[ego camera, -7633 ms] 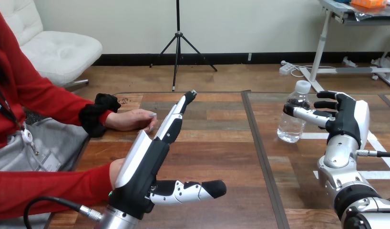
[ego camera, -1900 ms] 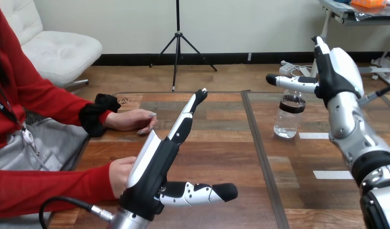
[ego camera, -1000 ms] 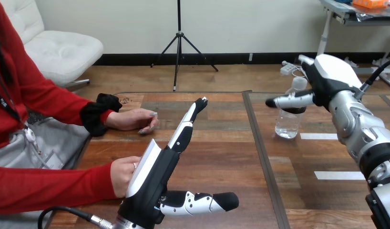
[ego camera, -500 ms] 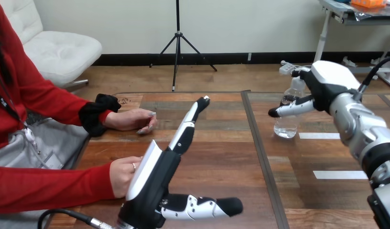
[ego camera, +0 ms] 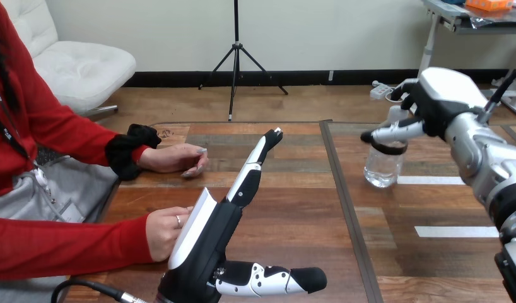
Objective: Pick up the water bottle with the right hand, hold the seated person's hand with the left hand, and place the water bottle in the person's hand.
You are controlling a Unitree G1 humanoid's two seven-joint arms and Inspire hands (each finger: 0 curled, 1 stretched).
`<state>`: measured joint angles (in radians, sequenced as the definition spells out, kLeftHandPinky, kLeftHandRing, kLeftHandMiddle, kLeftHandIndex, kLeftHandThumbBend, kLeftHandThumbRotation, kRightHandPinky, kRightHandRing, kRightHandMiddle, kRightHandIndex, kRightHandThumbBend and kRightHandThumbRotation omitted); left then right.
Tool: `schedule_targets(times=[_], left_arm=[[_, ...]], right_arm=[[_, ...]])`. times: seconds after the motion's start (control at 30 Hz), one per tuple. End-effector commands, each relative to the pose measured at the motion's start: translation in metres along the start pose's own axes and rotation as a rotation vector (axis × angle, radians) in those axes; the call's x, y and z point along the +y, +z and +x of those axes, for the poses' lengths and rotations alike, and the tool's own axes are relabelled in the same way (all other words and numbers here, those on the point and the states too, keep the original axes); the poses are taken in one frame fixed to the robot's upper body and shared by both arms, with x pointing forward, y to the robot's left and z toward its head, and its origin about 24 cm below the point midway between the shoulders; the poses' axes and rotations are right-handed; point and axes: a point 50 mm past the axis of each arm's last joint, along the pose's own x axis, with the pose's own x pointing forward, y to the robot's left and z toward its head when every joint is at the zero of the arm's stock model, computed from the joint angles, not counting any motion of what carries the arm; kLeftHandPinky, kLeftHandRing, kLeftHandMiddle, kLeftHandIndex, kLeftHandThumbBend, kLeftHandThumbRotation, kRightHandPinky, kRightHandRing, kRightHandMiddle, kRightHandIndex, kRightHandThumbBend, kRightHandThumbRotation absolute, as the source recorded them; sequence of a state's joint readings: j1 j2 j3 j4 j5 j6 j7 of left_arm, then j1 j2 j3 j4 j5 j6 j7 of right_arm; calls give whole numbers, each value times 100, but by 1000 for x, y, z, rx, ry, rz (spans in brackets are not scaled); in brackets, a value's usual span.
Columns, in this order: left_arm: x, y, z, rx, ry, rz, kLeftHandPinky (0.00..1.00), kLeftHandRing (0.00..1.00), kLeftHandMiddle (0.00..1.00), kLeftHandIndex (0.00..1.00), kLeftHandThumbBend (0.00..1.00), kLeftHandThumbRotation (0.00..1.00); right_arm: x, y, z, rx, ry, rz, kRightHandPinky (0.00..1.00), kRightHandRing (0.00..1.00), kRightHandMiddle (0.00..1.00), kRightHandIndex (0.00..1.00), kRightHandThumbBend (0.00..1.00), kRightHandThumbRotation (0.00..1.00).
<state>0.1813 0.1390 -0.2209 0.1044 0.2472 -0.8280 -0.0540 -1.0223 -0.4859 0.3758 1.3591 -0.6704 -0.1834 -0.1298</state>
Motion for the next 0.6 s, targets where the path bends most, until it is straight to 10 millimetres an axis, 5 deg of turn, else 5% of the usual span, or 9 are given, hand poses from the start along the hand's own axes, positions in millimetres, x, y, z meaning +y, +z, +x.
schedule_targets(times=[0.0, 0.57], left_arm=[[6, 11, 12, -87, 17, 19, 100, 100, 100, 100, 100, 56], [7, 11, 15, -95, 16, 28, 100, 100, 100, 100, 100, 57]], right_arm=[[1, 4, 1, -15, 29, 28, 46, 48, 50, 63, 100, 61], [3, 6, -1, -71, 36, 143, 50, 46, 49, 50, 100, 61]])
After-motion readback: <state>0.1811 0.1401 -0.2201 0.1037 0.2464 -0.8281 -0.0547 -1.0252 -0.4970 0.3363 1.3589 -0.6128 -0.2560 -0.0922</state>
